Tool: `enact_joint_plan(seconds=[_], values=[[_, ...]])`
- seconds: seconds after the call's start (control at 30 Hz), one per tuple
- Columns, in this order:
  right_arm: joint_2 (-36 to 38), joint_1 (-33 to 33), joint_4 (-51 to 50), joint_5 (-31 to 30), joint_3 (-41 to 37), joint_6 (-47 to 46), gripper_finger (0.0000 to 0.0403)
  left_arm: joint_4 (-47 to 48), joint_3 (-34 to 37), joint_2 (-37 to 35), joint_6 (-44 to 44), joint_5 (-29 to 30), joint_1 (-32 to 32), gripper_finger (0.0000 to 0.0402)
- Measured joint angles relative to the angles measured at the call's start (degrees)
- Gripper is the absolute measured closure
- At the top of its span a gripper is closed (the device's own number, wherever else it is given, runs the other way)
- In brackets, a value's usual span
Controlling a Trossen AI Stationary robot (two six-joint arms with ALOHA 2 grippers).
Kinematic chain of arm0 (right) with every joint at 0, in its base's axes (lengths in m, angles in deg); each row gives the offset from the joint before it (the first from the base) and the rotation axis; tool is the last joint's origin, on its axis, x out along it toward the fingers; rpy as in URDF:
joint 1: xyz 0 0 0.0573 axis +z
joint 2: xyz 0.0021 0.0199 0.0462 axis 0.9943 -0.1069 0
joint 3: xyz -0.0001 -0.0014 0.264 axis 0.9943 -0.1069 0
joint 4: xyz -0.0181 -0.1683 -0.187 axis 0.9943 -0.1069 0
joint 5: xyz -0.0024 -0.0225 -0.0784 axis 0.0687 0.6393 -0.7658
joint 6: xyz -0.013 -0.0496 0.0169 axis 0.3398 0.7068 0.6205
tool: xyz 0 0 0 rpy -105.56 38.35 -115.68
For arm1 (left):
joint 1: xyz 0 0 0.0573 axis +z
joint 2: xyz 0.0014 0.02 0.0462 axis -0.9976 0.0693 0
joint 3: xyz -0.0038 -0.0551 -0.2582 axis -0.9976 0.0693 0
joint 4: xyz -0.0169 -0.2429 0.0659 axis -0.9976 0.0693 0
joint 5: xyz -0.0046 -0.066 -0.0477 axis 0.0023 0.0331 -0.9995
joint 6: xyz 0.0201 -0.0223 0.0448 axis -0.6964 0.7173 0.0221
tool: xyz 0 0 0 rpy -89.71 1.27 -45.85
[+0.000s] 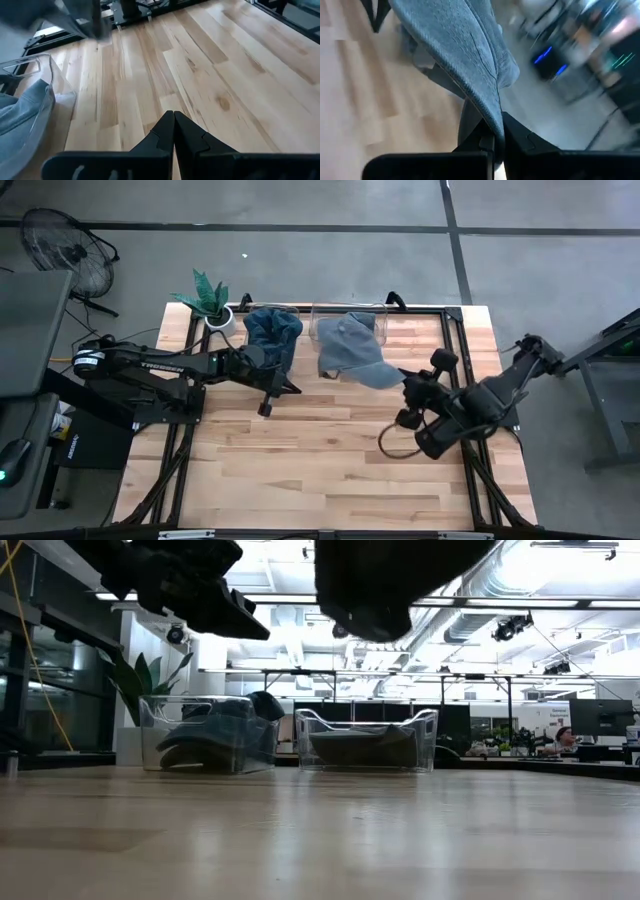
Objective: Pick & Place hat
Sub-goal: Put the gray cap into the right transparent bin
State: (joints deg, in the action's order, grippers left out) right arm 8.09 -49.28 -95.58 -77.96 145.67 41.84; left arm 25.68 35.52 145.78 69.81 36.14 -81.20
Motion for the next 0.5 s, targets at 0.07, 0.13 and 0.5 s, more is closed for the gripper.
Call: enact_joint_plan(seconds=[0.07,0.13,0.5], values=[[-0.2,1.8,0.6,-5.0,-0.9,3.6,0.0399,-0.3,0.0,0.0,0.2,0.0,0.0,0.0401],[-0.2,3.1,3.1,-9.1,-2.5,7.9,0.0399,-1.3,0.0,0.0,1.2,0.1,0.0,0.0401],[-0.2,6.7,26.5,-24.2,-12.3,33.9,0.0399,-7.7,0.0,0.0,8.5,21.4,0.2,0.0401]])
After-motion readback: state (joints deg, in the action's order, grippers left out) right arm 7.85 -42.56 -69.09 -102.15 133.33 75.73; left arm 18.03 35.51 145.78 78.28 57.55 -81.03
